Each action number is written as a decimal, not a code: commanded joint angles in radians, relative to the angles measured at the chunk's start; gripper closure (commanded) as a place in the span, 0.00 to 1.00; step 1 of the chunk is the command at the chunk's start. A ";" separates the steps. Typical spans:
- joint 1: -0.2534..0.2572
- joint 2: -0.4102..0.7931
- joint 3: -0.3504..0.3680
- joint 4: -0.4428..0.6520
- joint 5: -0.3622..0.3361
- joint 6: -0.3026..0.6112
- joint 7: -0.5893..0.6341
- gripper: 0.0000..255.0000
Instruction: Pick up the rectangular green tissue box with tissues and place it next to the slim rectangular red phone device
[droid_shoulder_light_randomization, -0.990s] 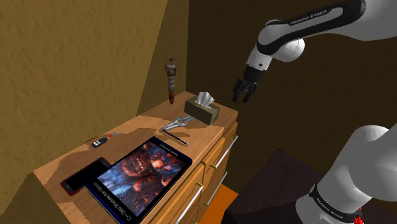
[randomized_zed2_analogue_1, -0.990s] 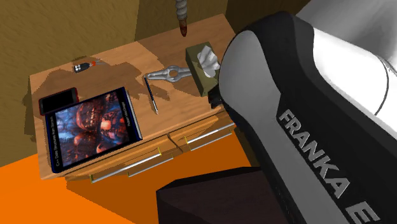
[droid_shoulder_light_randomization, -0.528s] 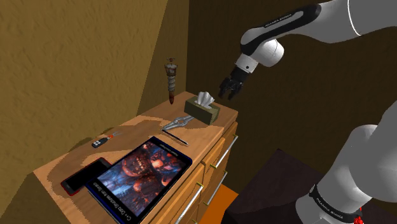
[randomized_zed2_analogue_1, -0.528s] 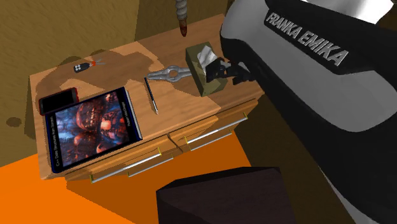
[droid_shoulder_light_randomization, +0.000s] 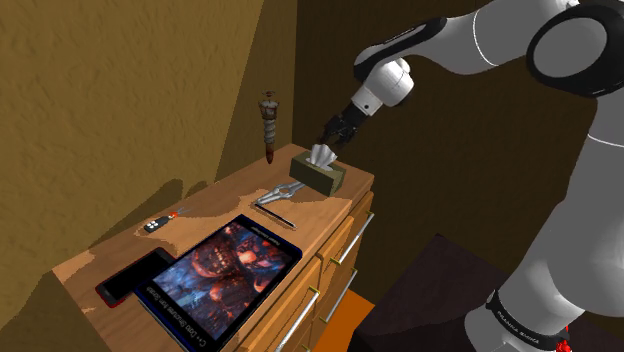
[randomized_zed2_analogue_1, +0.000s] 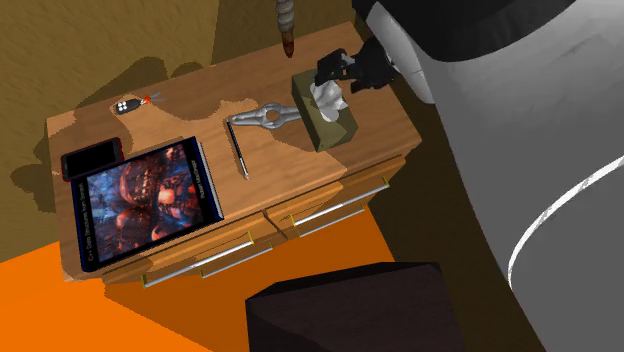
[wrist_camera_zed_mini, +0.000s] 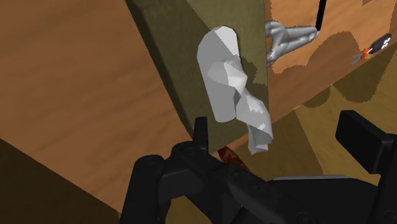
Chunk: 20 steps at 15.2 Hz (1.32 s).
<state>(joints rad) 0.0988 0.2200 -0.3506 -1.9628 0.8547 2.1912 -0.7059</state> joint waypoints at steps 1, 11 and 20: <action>-0.024 0.070 0.012 0.079 0.078 -0.018 -0.049 0.00; -0.013 0.143 0.045 0.104 0.136 0.034 -0.076 0.00; -0.013 0.143 0.045 0.104 0.136 0.034 -0.076 1.00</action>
<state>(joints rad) 0.0863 0.3627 -0.3057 -1.8576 0.9909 2.2253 -0.7824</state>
